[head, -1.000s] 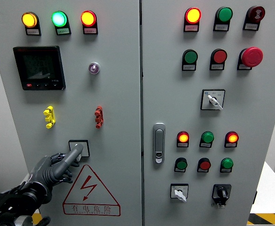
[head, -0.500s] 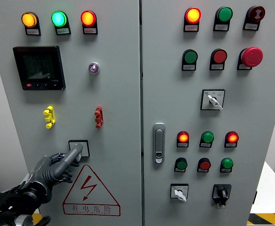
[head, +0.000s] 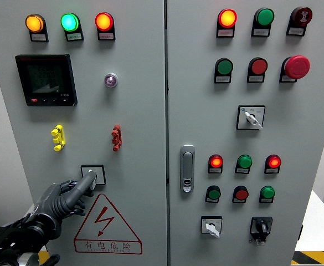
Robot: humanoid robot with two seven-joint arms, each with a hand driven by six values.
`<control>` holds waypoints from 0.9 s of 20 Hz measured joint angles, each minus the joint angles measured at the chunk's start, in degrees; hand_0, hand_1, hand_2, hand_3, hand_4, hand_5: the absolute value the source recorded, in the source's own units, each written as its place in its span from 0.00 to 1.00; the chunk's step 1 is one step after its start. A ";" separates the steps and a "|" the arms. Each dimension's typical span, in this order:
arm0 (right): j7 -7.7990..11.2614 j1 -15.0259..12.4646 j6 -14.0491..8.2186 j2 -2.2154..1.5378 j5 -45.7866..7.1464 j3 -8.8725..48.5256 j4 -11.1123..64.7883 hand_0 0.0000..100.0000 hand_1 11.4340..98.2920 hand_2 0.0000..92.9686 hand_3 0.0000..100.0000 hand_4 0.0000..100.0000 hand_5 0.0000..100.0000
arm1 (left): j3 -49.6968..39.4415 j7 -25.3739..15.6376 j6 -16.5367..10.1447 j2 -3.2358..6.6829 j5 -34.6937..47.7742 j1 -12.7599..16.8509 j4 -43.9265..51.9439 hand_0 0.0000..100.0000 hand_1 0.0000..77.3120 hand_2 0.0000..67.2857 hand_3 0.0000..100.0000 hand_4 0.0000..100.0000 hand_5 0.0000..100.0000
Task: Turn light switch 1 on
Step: 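Twist the rotary switch handle clockwise with the left hand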
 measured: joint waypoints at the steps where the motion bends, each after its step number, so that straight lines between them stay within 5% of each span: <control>1: 0.00 0.00 0.00 0.00 0.00 0.00 0.00 0.00 0.09 0.00 0.20 0.19 0.10 | 0.01 0.00 0.00 0.00 0.00 0.00 0.00 0.38 0.60 0.69 0.65 0.84 0.69; 18: 0.00 0.00 -0.01 -0.01 0.00 0.00 -0.05 0.00 0.10 0.00 0.20 0.19 0.10 | 0.08 0.04 -0.23 0.00 -0.08 -0.49 0.35 0.43 0.57 0.69 0.65 0.85 0.69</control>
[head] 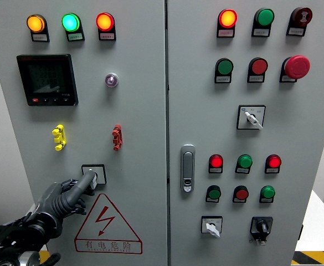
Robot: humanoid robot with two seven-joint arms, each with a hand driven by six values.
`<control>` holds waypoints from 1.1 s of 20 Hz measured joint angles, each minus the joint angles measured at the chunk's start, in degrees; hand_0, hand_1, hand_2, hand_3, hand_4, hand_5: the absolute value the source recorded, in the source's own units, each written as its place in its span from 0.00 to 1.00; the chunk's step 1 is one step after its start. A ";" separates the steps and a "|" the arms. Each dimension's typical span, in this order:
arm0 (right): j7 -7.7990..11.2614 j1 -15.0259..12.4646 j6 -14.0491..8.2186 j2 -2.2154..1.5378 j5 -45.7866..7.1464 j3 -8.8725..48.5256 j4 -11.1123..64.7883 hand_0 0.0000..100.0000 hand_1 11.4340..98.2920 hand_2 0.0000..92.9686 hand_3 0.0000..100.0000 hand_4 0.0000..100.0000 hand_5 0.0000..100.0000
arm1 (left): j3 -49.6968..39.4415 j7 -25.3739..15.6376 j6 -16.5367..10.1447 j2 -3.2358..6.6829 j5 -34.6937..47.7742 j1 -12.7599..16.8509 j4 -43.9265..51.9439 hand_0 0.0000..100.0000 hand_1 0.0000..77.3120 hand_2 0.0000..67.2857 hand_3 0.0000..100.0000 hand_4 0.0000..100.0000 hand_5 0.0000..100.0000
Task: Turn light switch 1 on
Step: 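Twist the rotary switch handle clockwise with the left hand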
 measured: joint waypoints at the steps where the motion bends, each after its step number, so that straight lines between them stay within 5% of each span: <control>1: 0.00 0.00 0.00 0.00 0.00 0.00 0.00 0.00 0.10 0.00 0.20 0.19 0.10 | 0.01 0.00 -0.02 0.00 0.00 -0.07 0.01 0.43 0.58 0.69 0.65 0.85 0.69; 7: 0.00 -0.01 0.01 0.00 0.00 0.00 0.01 0.00 0.10 0.00 0.20 0.19 0.10 | 0.08 0.05 -0.03 0.04 0.00 -0.55 0.45 0.38 0.59 0.69 0.65 0.85 0.69; 22: 0.00 0.00 -0.02 -0.01 0.00 0.00 -0.01 0.00 0.10 0.00 0.20 0.19 0.10 | 0.12 0.04 -0.06 0.03 -0.01 -0.79 0.70 0.56 0.60 0.69 0.65 0.85 0.70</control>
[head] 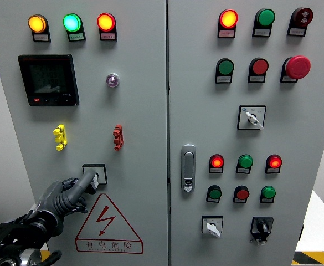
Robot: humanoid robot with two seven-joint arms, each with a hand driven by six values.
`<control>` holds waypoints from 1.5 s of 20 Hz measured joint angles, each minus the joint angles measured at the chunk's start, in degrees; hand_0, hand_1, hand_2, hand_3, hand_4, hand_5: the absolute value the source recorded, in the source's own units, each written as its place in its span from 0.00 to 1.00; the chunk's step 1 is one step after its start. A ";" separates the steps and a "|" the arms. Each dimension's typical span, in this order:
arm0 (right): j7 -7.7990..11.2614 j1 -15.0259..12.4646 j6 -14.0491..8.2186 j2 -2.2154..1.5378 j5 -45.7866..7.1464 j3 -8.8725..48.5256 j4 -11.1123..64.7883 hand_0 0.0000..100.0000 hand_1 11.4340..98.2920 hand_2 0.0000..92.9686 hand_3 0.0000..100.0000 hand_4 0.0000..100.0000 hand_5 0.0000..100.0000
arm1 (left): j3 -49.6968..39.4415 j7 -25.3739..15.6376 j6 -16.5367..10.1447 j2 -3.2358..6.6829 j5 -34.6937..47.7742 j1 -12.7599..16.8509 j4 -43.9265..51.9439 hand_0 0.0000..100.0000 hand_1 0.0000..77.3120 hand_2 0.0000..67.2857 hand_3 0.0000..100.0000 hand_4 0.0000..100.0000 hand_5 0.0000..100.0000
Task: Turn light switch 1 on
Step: 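Twist the rotary switch handle clockwise with the left hand, then hold the switch in the turned position with the left hand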
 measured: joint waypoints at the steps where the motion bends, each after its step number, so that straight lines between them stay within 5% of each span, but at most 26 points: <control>1: 0.00 0.00 0.00 0.00 0.00 0.00 0.00 0.00 0.09 0.00 0.20 0.19 0.10 | 0.00 0.00 0.00 0.00 0.00 0.00 0.00 0.57 0.60 0.69 0.65 0.85 0.70; 20: 0.00 0.01 -0.02 0.01 0.00 0.00 0.03 0.00 0.10 0.00 0.20 0.19 0.10 | -0.01 0.00 0.10 0.06 0.06 -0.27 -0.03 0.78 0.53 0.69 0.65 0.85 0.70; 30: 0.00 0.00 0.03 -0.03 0.00 0.00 0.01 0.00 0.10 0.00 0.20 0.19 0.11 | -0.02 -0.07 0.16 -0.03 -0.08 0.04 -0.32 0.42 0.63 0.68 0.64 0.82 0.72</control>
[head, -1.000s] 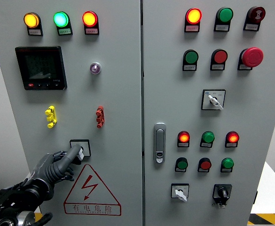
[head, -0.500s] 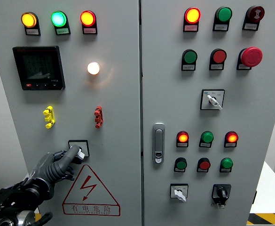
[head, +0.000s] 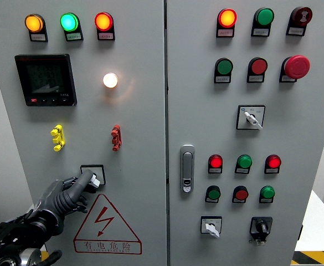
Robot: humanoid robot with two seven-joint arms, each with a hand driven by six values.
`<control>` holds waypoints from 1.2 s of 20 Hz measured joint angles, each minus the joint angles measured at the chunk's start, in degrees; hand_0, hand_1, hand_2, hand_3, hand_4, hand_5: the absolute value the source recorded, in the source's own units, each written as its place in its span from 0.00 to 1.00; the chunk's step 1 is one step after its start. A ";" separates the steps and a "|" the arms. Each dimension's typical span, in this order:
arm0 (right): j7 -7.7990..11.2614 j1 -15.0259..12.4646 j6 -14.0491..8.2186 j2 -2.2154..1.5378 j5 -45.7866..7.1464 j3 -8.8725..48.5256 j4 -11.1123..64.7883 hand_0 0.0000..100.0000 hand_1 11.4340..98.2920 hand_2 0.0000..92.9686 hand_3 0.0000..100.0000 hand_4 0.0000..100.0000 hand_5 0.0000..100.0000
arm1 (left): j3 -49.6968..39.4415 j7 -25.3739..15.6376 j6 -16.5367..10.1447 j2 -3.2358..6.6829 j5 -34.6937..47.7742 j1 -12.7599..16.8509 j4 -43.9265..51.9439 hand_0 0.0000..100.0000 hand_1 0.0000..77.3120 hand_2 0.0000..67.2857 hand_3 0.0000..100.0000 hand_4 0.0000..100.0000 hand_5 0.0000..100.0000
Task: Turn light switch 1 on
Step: 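Hold the switch in the turned position with the left hand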
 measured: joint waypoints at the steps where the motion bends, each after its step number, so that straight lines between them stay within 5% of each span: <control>1: 0.00 0.00 0.00 0.00 0.00 0.00 0.00 0.00 0.10 0.00 0.20 0.19 0.11 | 0.00 -0.02 -0.03 0.00 0.00 0.16 -0.03 0.41 0.63 0.68 0.64 0.82 0.72; 5: 0.00 0.01 0.00 0.04 0.00 0.00 0.00 0.00 0.10 0.00 0.20 0.19 0.10 | 0.00 -0.02 -0.04 0.00 -0.04 0.32 -0.16 0.00 0.67 0.67 0.64 0.82 0.72; 18: 0.00 0.00 -0.01 0.04 0.00 0.00 0.00 0.00 0.10 0.00 0.20 0.19 0.10 | 0.01 -0.19 -0.05 -0.11 -0.56 0.82 -0.69 0.00 0.70 0.62 0.63 0.81 0.70; 24: 0.00 0.00 -0.01 0.05 0.00 0.00 0.02 0.00 0.10 0.00 0.20 0.19 0.10 | 0.01 -3.05 -0.46 -0.64 -0.85 4.09 -2.40 0.00 0.70 0.60 0.62 0.78 0.67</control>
